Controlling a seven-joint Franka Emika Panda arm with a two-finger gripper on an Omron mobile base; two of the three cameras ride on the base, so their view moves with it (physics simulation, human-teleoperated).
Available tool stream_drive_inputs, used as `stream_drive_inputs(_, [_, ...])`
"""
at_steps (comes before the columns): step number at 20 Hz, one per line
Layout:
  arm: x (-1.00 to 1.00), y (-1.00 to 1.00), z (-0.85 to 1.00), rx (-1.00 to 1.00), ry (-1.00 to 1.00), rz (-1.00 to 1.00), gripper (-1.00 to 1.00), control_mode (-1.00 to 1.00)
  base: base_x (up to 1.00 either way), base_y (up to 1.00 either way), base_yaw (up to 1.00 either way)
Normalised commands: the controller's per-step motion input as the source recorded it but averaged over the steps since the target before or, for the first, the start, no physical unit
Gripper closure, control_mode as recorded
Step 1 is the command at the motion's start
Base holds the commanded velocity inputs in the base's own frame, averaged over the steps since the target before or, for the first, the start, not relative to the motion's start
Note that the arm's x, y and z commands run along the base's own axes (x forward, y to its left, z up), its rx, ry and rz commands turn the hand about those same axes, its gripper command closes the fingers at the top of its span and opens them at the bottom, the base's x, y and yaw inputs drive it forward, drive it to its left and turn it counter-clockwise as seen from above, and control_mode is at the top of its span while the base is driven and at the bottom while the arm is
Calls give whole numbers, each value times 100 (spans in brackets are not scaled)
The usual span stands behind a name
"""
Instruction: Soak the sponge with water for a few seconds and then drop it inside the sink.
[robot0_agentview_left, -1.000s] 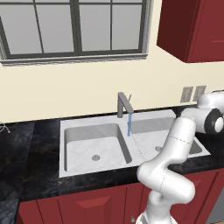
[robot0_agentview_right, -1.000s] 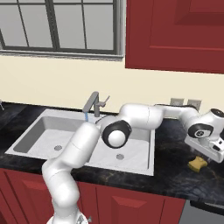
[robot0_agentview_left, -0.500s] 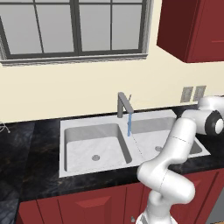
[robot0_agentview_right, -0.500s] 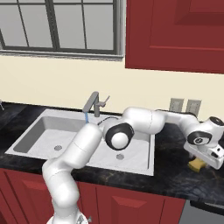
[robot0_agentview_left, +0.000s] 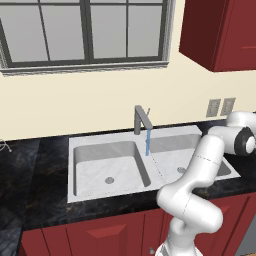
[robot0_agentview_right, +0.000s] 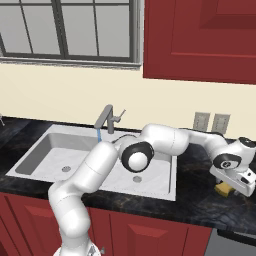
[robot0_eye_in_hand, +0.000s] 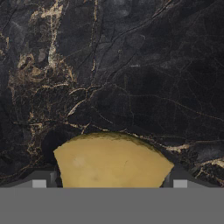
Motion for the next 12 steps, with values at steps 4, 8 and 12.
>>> stream_drive_inputs(4, [0, 0, 0, 0, 0, 0, -100, -100, 0, 0, 0])
stream_drive_inputs(8, [0, 0, 0, 0, 0, 0, 100, -100, 0, 0, 0])
stream_drive_inputs(12, [0, 0, 0, 0, 0, 0, 100, -100, 0, 0, 0])
